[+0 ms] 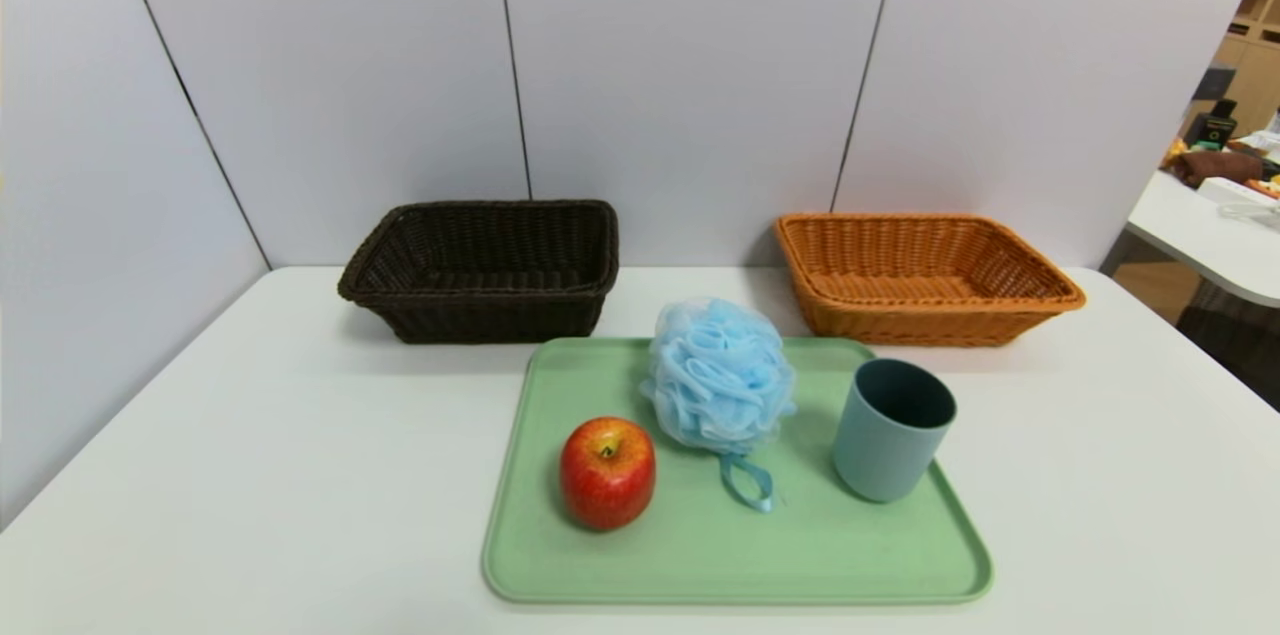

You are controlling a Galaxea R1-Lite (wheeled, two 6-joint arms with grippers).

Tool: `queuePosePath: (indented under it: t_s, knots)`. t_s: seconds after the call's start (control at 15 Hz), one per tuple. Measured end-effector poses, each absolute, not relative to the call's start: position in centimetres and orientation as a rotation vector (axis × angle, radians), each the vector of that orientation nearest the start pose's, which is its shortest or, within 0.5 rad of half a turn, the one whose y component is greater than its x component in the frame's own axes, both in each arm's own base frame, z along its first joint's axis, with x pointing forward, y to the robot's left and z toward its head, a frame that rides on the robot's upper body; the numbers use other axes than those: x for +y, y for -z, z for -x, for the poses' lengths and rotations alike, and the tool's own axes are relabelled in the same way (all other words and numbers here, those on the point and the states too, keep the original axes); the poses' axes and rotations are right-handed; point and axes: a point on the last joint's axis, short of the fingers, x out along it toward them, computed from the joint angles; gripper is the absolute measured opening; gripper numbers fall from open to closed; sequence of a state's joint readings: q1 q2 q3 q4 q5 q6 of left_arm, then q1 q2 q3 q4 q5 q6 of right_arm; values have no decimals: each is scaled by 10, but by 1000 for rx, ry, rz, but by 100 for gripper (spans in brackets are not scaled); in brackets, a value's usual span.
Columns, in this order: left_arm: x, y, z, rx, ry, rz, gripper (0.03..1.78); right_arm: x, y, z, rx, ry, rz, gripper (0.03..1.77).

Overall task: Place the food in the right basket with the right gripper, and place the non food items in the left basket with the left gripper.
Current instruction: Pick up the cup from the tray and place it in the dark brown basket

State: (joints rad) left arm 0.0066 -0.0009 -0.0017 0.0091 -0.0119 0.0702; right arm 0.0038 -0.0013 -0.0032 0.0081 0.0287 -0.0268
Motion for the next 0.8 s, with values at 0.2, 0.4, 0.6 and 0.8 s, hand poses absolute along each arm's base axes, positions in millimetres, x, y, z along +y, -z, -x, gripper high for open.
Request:
queuePosePath:
  t_s: [0.2, 0.4, 0.6, 0.8]
  knots:
    - [0, -75, 23, 6, 6, -70, 169, 1, -76, 23, 3, -32, 30, 170]
    - [-1, -75, 23, 6, 10, -77, 169, 1, -76, 23, 3, -32, 31, 170]
    - [-1, -75, 23, 5, 10, -80, 169, 1, -76, 23, 2, -32, 35, 170]
    - [0, -75, 23, 7, 3, -70, 169, 1, -76, 23, 2, -30, 27, 170]
